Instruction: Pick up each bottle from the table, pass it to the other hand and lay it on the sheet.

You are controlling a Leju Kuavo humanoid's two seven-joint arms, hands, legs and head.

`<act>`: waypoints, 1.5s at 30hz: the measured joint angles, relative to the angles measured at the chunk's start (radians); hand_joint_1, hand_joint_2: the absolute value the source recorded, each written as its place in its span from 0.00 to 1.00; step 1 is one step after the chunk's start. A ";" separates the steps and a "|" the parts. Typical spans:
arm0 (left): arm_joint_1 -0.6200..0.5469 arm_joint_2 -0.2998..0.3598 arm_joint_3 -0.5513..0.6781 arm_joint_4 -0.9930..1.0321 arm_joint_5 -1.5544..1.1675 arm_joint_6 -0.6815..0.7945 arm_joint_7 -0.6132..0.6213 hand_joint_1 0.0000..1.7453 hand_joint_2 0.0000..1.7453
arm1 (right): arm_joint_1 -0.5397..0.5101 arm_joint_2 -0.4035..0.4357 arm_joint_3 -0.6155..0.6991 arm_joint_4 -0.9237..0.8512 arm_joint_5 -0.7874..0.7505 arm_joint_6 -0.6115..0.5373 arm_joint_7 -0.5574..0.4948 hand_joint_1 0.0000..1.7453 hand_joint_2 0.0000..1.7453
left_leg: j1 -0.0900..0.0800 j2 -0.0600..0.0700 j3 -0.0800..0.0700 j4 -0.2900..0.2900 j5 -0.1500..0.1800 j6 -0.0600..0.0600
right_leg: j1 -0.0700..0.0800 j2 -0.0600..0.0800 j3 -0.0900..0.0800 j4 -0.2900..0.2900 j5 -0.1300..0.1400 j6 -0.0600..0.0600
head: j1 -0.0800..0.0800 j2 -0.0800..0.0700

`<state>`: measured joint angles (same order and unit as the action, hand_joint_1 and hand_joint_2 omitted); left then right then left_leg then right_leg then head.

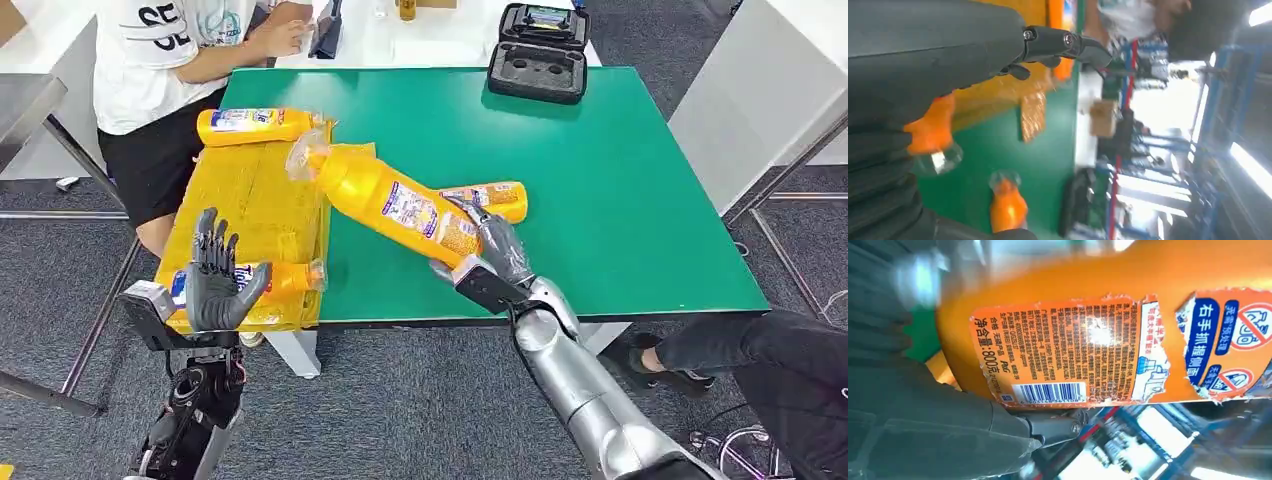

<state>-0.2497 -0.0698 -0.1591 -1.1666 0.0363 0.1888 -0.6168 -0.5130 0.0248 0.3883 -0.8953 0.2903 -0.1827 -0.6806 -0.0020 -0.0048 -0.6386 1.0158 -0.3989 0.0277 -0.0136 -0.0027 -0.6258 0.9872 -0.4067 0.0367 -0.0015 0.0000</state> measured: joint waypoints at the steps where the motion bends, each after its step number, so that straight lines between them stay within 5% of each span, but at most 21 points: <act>1: 0.004 -0.003 -0.009 -0.013 0.002 -0.015 0.005 0.00 1.00 | 0.009 0.011 0.000 -0.005 -0.013 0.007 -0.009 0.97 1.00 | 0.000 0.000 0.000 0.000 0.000 0.000 | 0.000 0.000 0.000 0.000 0.000 0.000 | 0.000 0.000; 12: 0.010 -0.023 -0.114 -0.077 -0.007 -0.057 0.026 0.00 1.00 | 0.060 0.112 0.069 -0.002 -0.092 0.048 -0.016 0.96 1.00 | 0.000 0.000 0.000 0.000 0.000 0.000 | 0.000 0.000 0.000 0.000 0.000 0.000 | 0.000 0.000; 31: 0.009 -0.026 -0.203 -0.095 -0.047 -0.130 0.024 0.00 1.00 | 0.062 0.105 0.077 0.013 -0.130 0.090 -0.016 0.97 1.00 | 0.000 0.001 0.000 0.000 0.000 0.000 | 0.000 0.001 0.000 0.000 0.000 0.000 | 0.000 0.000; 45: -0.096 -0.030 -0.254 0.032 -0.101 -0.201 0.104 0.00 1.00 | 0.061 0.132 0.107 0.081 -0.096 0.163 -0.016 0.96 1.00 | 0.000 0.000 0.000 0.000 0.000 0.000 | 0.000 0.000 0.000 0.000 0.000 0.000 | 0.000 0.000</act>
<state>-0.3457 -0.0999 -0.4131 -1.1345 -0.0652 -0.0122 -0.5127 -0.4520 0.1568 0.4952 -0.8144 0.1945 -0.0195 -0.6966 -0.0023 -0.0046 -0.6387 1.0159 -0.3987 0.0278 -0.0138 -0.0024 -0.6260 0.9871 -0.4064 0.0369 -0.0011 0.0000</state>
